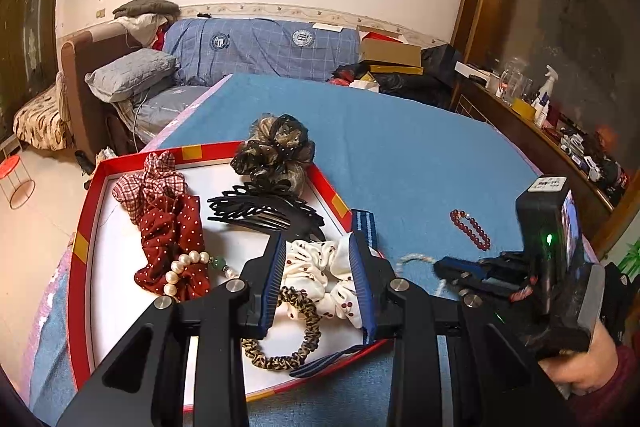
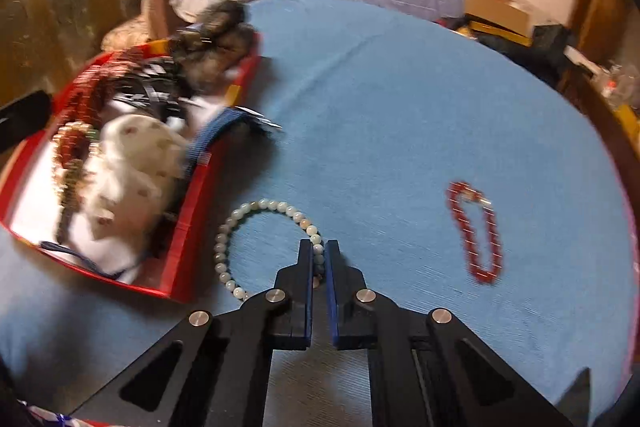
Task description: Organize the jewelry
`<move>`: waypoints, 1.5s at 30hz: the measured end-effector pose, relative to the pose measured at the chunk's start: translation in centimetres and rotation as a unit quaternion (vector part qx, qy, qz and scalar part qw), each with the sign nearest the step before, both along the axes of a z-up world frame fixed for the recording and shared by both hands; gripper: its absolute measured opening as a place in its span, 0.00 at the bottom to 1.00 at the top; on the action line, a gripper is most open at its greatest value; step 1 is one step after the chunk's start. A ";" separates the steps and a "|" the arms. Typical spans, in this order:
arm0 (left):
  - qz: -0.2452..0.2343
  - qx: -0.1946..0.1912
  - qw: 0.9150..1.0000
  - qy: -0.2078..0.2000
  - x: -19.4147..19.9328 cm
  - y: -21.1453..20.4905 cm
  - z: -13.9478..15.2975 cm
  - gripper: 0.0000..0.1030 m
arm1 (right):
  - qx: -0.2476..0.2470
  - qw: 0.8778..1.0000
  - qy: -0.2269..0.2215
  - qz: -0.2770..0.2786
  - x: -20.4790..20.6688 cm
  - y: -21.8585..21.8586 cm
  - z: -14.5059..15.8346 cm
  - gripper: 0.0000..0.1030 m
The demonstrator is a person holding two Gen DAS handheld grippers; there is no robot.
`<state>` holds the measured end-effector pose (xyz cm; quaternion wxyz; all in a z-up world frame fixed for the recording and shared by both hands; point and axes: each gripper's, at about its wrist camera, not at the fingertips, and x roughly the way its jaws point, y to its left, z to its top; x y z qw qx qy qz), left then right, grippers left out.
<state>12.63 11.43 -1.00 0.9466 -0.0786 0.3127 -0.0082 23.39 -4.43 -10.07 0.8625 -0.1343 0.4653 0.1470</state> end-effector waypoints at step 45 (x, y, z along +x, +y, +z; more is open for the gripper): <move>-0.129 0.061 0.982 0.126 12.9 -20.5 -6.5 0.04 | 0.301 0.935 -0.066 -0.178 -4.0 -21.7 8.3 0.05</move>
